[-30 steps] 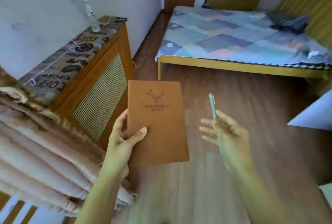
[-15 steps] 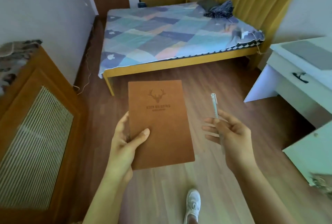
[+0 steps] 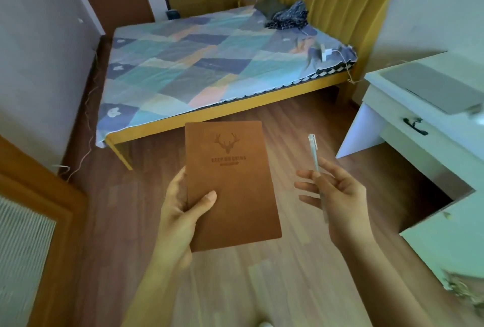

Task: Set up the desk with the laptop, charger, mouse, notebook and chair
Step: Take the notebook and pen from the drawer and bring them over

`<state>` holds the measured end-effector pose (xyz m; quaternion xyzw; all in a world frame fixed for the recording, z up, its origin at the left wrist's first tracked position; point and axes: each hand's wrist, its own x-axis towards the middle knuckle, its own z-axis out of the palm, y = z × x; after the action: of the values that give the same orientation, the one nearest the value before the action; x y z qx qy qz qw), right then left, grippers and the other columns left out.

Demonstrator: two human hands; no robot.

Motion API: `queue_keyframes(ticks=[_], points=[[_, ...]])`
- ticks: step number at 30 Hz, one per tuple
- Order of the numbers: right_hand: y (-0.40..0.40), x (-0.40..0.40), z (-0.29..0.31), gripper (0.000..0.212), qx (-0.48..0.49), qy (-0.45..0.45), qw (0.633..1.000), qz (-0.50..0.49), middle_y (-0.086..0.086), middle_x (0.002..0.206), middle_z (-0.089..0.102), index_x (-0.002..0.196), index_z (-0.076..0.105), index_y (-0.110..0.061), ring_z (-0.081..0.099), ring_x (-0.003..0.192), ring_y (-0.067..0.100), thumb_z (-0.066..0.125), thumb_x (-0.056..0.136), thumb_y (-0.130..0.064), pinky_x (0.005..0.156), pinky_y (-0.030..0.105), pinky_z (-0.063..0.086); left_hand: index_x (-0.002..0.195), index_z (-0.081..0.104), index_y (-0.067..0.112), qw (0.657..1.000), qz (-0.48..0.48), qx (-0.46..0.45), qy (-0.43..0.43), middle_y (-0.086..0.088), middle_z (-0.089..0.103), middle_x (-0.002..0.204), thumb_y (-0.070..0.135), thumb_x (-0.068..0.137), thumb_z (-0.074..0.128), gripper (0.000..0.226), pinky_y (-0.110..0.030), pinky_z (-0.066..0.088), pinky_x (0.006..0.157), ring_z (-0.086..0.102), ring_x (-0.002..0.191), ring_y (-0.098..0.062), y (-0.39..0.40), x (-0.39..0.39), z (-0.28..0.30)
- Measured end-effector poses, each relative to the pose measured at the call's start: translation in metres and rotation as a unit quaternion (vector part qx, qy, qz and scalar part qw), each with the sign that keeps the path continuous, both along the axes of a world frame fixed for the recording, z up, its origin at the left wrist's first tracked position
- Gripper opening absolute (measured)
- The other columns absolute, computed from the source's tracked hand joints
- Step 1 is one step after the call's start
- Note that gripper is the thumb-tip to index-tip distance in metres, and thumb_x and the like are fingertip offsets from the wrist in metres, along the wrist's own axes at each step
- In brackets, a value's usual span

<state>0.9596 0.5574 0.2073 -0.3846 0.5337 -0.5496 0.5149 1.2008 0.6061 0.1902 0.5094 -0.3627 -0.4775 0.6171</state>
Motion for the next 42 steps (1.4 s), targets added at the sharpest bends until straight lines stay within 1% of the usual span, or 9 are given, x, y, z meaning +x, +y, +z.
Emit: queue_keyframes(ticks=[6,12,21,24,29,33,36,39,42], points=[[-0.059,-0.042,-0.006,0.030,-0.007,-0.008,0.997,-0.076,0.001,0.085,0.076,0.122,0.056,-0.015,0.073,0.071,0.021,0.051,0.095,-0.006,0.056,0.027,0.059,0.134,0.049,0.032,0.999,-0.037,0.013,0.003,0.006,0.070,0.117,0.017,0.066,0.075,0.074,-0.026,0.058,0.075,0.068,0.105,-0.015,-0.087,-0.039,-0.002],[-0.139,-0.093,-0.012,0.030,-0.015,0.017,0.990,-0.142,0.006,0.090,0.075,0.123,0.058,-0.013,0.073,0.075,0.024,0.050,0.096,-0.007,0.056,0.026,0.057,0.128,0.055,0.033,0.995,-0.103,0.005,0.000,0.009,0.072,0.112,0.003,0.077,0.071,0.062,-0.018,0.056,0.068,0.070,0.098,-0.010,-0.202,-0.089,-0.017],[-0.264,-0.157,-0.002,0.028,-0.024,0.031,0.972,-0.233,0.004,0.091,0.076,0.121,0.061,-0.013,0.073,0.077,0.023,0.051,0.095,-0.009,0.058,0.027,0.057,0.129,0.053,0.034,0.974,-0.224,0.031,0.019,0.003,0.073,0.110,0.001,0.082,0.070,0.061,-0.026,0.058,0.067,0.071,0.098,-0.017,-0.380,-0.166,-0.011],[-0.296,-0.181,0.003,0.025,-0.033,0.039,0.964,-0.262,0.005,0.091,0.076,0.111,0.065,-0.022,0.073,0.077,0.023,0.051,0.095,-0.010,0.058,0.027,0.057,0.132,0.051,0.031,0.965,-0.258,0.035,0.018,0.004,0.073,0.110,0.001,0.081,0.070,0.062,-0.025,0.058,0.066,0.071,0.097,-0.016,-0.427,-0.196,-0.009],[-0.334,-0.226,0.000,0.026,-0.019,0.034,0.946,-0.321,0.007,0.090,0.076,0.103,0.066,-0.025,0.073,0.075,0.023,0.051,0.094,-0.007,0.055,0.023,0.055,0.131,0.051,0.035,0.947,-0.319,0.042,0.011,0.003,0.072,0.114,0.007,0.079,0.073,0.063,-0.029,0.059,0.071,0.070,0.101,-0.018,-0.490,-0.248,-0.014],[-0.360,-0.268,-0.009,0.025,-0.006,0.024,0.935,-0.355,0.008,0.089,0.076,0.107,0.064,-0.023,0.073,0.078,0.025,0.051,0.094,-0.006,0.057,0.026,0.058,0.130,0.052,0.037,0.935,-0.352,0.047,0.018,0.004,0.071,0.116,0.014,0.073,0.076,0.066,-0.029,0.059,0.075,0.069,0.103,-0.017,-0.527,-0.295,-0.021],[-0.382,-0.307,-0.016,0.025,0.004,0.019,0.929,-0.370,0.007,0.088,0.076,0.111,0.063,-0.021,0.073,0.080,0.028,0.052,0.094,-0.006,0.059,0.028,0.059,0.132,0.050,0.034,0.929,-0.367,0.045,0.013,0.003,0.071,0.116,0.007,0.077,0.074,0.065,-0.026,0.058,0.076,0.069,0.104,-0.017,-0.555,-0.335,-0.029],[-0.406,-0.348,-0.021,0.026,0.015,0.021,0.923,-0.383,0.005,0.088,0.077,0.111,0.063,-0.022,0.073,0.081,0.029,0.053,0.093,-0.007,0.068,0.035,0.060,0.131,0.051,0.034,0.926,-0.374,0.050,0.003,0.004,0.072,0.114,0.003,0.080,0.072,0.064,-0.031,0.060,0.079,0.069,0.103,-0.016,-0.583,-0.377,-0.035],[-0.428,-0.392,-0.026,0.028,0.025,0.018,0.917,-0.399,0.004,0.087,0.077,0.117,0.061,-0.018,0.073,0.078,0.027,0.053,0.093,-0.006,0.072,0.038,0.058,0.131,0.051,0.035,0.919,-0.389,0.065,-0.001,0.003,0.073,0.112,0.004,0.079,0.074,0.065,-0.028,0.059,0.074,0.070,0.101,-0.018,-0.609,-0.424,-0.038]])
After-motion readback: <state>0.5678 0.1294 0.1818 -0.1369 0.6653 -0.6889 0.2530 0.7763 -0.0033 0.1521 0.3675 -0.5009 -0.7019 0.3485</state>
